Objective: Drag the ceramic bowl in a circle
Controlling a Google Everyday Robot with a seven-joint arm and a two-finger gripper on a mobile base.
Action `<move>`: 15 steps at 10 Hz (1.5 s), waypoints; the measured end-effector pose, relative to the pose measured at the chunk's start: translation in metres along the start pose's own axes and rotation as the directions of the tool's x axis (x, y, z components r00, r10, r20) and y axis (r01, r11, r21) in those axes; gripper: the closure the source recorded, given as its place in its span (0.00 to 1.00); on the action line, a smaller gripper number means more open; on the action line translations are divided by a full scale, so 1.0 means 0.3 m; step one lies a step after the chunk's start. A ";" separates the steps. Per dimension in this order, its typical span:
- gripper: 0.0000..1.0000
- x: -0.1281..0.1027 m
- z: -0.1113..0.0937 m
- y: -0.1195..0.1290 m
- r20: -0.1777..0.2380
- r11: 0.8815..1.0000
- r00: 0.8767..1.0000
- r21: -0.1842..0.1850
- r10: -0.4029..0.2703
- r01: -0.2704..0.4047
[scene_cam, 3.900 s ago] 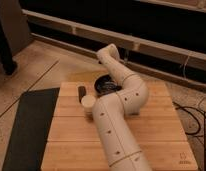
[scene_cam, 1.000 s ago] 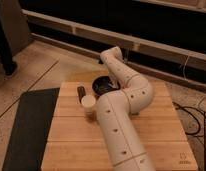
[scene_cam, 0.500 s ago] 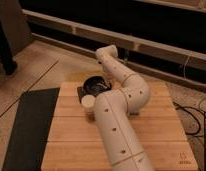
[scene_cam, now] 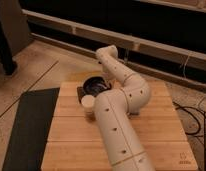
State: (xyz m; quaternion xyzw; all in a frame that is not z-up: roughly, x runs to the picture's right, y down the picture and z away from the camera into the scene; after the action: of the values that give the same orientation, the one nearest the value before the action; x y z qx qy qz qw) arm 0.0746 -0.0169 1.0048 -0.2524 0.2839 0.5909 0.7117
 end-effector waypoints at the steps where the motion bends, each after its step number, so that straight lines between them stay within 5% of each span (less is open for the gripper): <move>1: 0.68 0.000 0.000 -0.001 0.000 1.000 1.000 0.000 0.000 0.000; 15: 0.72 0.000 -0.001 -0.005 0.001 1.000 1.000 0.001 0.003 -0.003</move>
State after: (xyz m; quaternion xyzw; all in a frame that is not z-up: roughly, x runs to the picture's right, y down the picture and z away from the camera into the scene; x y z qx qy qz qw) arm 0.0762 -0.0173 1.0047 -0.2514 0.2843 0.5918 0.7112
